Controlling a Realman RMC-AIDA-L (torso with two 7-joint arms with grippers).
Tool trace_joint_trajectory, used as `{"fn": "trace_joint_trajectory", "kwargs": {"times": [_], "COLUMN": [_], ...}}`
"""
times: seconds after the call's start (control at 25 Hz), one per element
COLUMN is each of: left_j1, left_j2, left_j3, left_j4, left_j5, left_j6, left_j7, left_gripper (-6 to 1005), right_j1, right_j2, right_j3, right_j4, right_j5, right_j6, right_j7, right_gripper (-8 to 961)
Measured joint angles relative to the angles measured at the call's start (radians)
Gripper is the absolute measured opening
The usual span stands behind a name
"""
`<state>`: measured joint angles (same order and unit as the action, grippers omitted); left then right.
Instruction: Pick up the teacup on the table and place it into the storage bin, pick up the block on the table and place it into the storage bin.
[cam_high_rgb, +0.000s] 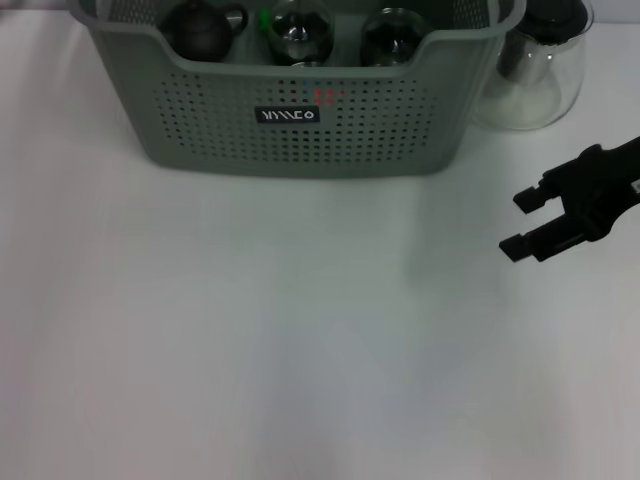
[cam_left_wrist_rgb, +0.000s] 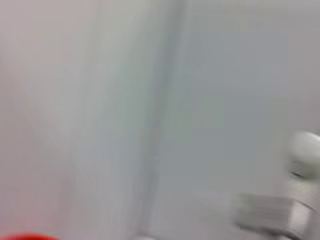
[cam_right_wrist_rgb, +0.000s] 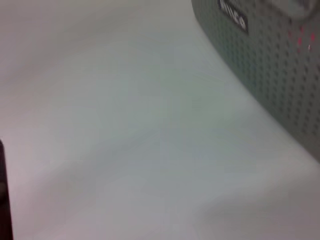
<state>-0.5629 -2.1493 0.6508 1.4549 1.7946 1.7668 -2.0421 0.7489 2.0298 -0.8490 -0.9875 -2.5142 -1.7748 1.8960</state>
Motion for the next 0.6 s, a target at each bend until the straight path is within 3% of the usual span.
{"fn": "trace_joint_trajectory", "kwargs": {"times": [0.2, 0.32, 0.6], "left_j1": [0.096, 0.133, 0.185], "left_j2": [-0.023, -0.021, -0.022], "left_j3": [0.012, -0.032, -0.121], "left_j4": [-0.134, -0.287, -0.465], "left_j5": [-0.011, 0.04, 0.188], "left_j6": [0.136, 0.142, 0.113], "left_j7": [0.115, 0.204, 0.382], "left_gripper": [866, 869, 868], "right_j1": [-0.017, -0.042, -0.073], "right_j2": [-0.005, -0.004, 0.022], "right_j3": [0.073, 0.1, 0.126], "right_j4": [0.0, 0.007, 0.088], "right_j5": [0.086, 0.171, 0.326], "right_j6": [-0.031, -0.03, 0.002], "right_j7": [-0.101, -0.157, -0.265], "right_gripper": [815, 818, 822]}}
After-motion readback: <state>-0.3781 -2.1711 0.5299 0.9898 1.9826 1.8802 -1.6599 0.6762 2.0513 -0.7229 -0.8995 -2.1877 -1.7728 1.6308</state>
